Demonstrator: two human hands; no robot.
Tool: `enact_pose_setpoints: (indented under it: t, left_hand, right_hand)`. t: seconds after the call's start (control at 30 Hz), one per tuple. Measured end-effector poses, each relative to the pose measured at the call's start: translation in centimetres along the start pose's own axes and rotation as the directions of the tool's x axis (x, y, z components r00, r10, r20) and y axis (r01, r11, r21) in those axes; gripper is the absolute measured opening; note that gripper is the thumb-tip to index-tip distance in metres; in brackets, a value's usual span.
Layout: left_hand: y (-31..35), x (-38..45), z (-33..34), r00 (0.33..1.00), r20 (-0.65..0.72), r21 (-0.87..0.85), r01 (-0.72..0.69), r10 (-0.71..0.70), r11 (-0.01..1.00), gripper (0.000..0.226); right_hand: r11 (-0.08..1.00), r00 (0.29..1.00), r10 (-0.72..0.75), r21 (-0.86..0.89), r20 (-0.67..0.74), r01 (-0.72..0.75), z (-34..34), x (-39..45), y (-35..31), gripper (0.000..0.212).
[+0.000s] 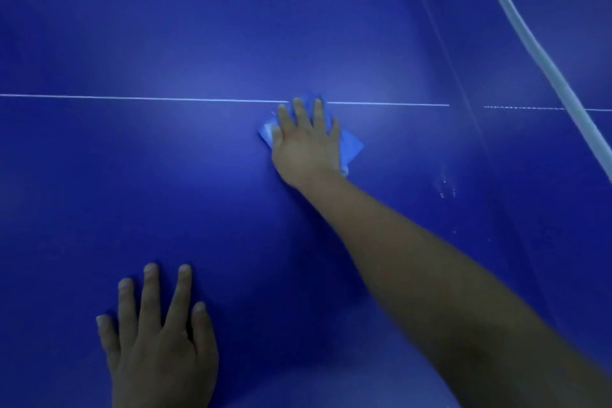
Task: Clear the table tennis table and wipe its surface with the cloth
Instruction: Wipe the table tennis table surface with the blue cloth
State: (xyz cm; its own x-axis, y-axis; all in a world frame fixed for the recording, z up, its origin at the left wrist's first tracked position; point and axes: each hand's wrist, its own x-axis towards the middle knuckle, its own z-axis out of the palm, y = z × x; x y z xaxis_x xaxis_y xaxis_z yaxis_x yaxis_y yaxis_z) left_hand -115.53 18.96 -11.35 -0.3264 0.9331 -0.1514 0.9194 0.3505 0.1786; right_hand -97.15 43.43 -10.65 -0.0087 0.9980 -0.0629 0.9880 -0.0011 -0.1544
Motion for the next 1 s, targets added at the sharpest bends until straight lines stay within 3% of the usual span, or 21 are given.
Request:
enact_pose_setpoints:
  t: [0.07, 0.13, 0.23, 0.3, 0.33, 0.4, 0.47, 0.53, 0.63, 0.7, 0.83, 0.93, 1.0]
  left_hand:
    - [0.1, -0.1, -0.1, 1.0, 0.019, -0.026, -0.004, 0.005, 1.0, 0.059]
    - [0.3, -0.1, -0.2, 1.0, 0.02, -0.053, 0.003, -0.002, 0.999, 0.062]
    - [0.4, -0.2, -0.6, 1.0, 0.026, -0.067, -0.003, 0.005, 0.998, 0.063]
    - [0.2, -0.3, -0.7, 0.999, 0.038, -0.077, -0.006, 0.009, 0.997, 0.063]
    - [0.2, -0.4, -0.8, 0.999, 0.043, -0.077, -0.007, 0.01, 0.997, 0.063]
    - [0.3, -0.4, -0.8, 0.999, 0.05, -0.07, -0.005, 0.008, 0.998, 0.064]
    - [0.3, -0.3, -0.9, 0.999, 0.046, -0.071, -0.002, 0.006, 0.997, 0.064]
    - [0.5, -0.4, -1.0, 0.999, 0.039, -0.065, -0.014, 0.016, 0.998, 0.064]
    - [0.5, -0.5, -1.2, 0.999, 0.03, -0.052, -0.03, 0.031, 0.998, 0.064]
    - [0.4, -0.6, -1.1, 0.999, 0.024, -0.06, -0.032, 0.034, 0.998, 0.064]
    - [0.1, -0.6, -1.1, 0.999, 0.031, -0.063, -0.041, 0.043, 0.997, 0.063]
    - [0.1, -0.6, -1.2, 0.999, 0.035, -0.069, -0.035, 0.037, 0.997, 0.063]
    - [0.1, -0.6, -1.2, 0.999, 0.032, -0.072, -0.032, 0.034, 0.997, 0.064]
  right_hand:
    - [0.999, 1.0, -0.01, -0.046, 0.023, 0.012, -0.7, 2.7, 2.0, 0.053]
    - [0.985, 0.985, 0.168, -0.045, -0.03, -0.169, -1.5, 4.0, 6.6, 0.052]
    - [0.9, 0.898, 0.436, 0.043, -0.054, -0.434, -2.8, 1.3, 12.8, 0.053]
    - [0.883, 0.881, 0.47, 0.039, -0.062, -0.468, -2.3, -2.0, 12.5, 0.054]
    - [0.917, 0.914, 0.397, 0.0, -0.084, -0.398, -1.8, -3.8, 11.1, 0.053]
    - [0.994, 0.996, 0.058, -0.087, -0.067, -0.064, -0.6, -6.4, 7.5, 0.053]
    - [0.953, 0.959, -0.278, -0.109, 0.054, 0.283, -0.2, -6.2, 6.1, 0.055]
    - [0.931, 0.945, -0.315, -0.166, 0.084, 0.325, -1.4, -2.5, 8.3, 0.065]
    - [0.977, 0.999, -0.035, -0.208, 0.011, 0.036, -3.5, 2.9, 15.1, 0.072]
    - [0.985, 1.0, 0.01, -0.172, 0.003, -0.009, -3.6, 1.7, 17.3, 0.066]
    - [0.941, 0.963, -0.269, -0.21, 0.014, 0.266, -2.2, -10.7, 17.5, 0.056]
    - [0.779, 0.799, -0.591, -0.178, 0.11, 0.601, -1.3, -20.6, 17.1, 0.049]
    - [0.687, 0.708, -0.679, -0.173, 0.191, 0.706, -1.9, -19.3, 17.6, 0.049]
